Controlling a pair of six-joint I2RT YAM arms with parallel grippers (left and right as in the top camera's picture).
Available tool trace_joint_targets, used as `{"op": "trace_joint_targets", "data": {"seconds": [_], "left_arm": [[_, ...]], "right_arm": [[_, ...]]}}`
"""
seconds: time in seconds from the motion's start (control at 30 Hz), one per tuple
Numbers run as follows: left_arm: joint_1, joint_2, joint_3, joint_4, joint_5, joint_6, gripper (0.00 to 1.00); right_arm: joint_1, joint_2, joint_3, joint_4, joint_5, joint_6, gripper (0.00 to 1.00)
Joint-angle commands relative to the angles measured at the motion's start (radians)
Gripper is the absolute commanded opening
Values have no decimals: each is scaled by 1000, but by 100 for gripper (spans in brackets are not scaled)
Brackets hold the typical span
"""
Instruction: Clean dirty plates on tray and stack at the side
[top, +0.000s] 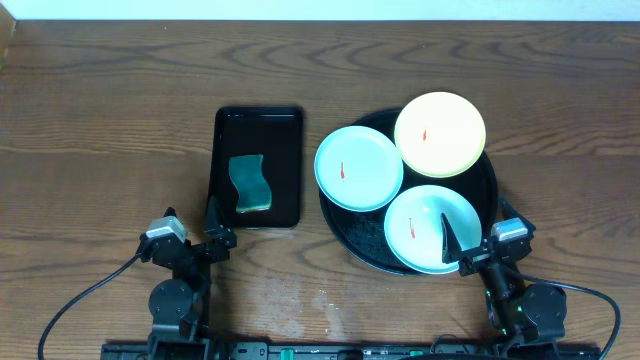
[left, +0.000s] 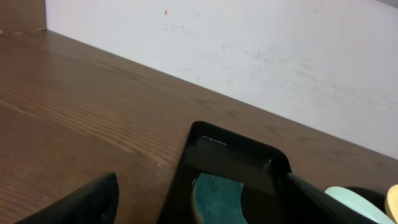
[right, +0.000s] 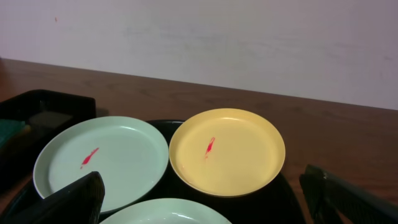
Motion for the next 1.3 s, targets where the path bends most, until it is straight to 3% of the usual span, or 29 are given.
{"op": "trace_joint_targets", "data": {"seconds": [0.0,1.0,1.27], "left_arm": [[4,-5,-14,-45,-14,16,84],[4,-5,-14,-45,-13,16,84],[4,-5,-14,-45,82,13,84]], "right_arm": [[7,2,-3,-2,9,-11,99],[6,2,-3,20,9,-15,99],[6,2,-3,2,29,-23,99]]}}
